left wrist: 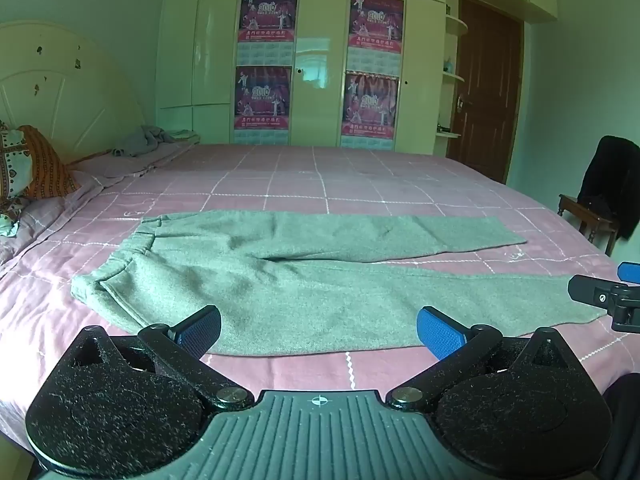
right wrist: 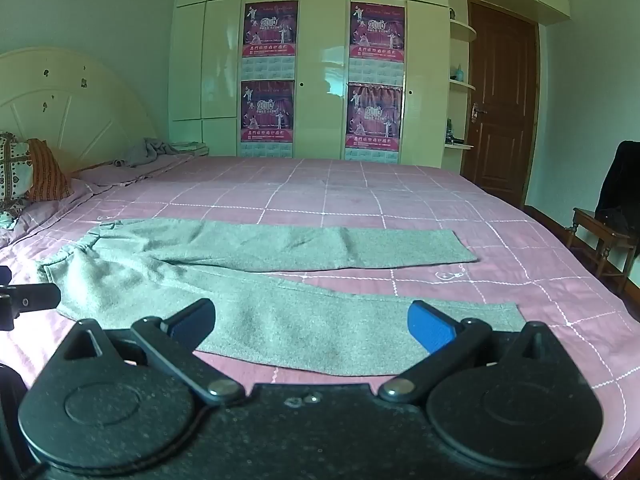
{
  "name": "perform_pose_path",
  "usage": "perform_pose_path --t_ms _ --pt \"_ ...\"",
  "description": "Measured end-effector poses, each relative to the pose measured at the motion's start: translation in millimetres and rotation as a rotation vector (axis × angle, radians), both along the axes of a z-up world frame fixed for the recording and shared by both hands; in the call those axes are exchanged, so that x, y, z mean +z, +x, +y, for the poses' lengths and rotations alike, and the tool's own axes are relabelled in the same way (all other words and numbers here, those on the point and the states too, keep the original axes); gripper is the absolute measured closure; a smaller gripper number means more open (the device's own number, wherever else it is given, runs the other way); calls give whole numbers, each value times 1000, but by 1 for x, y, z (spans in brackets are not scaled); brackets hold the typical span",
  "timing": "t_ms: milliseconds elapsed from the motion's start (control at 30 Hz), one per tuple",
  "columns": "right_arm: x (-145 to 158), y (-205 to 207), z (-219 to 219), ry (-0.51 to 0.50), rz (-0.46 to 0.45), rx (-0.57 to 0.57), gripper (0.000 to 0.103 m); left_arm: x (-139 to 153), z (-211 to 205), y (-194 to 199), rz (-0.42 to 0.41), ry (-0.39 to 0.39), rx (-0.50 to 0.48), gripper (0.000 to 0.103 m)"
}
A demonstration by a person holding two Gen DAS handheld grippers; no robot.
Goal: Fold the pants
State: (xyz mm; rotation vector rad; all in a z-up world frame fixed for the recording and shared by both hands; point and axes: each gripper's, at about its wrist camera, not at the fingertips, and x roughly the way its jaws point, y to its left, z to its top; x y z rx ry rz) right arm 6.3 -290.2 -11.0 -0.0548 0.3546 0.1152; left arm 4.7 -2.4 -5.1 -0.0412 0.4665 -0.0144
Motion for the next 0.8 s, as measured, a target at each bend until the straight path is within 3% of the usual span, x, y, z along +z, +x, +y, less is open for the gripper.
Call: perform_pose_path --t_ms 800 --pt "-1 0 0 5 0 1 0 -4 1 -1 11 -5 9 0"
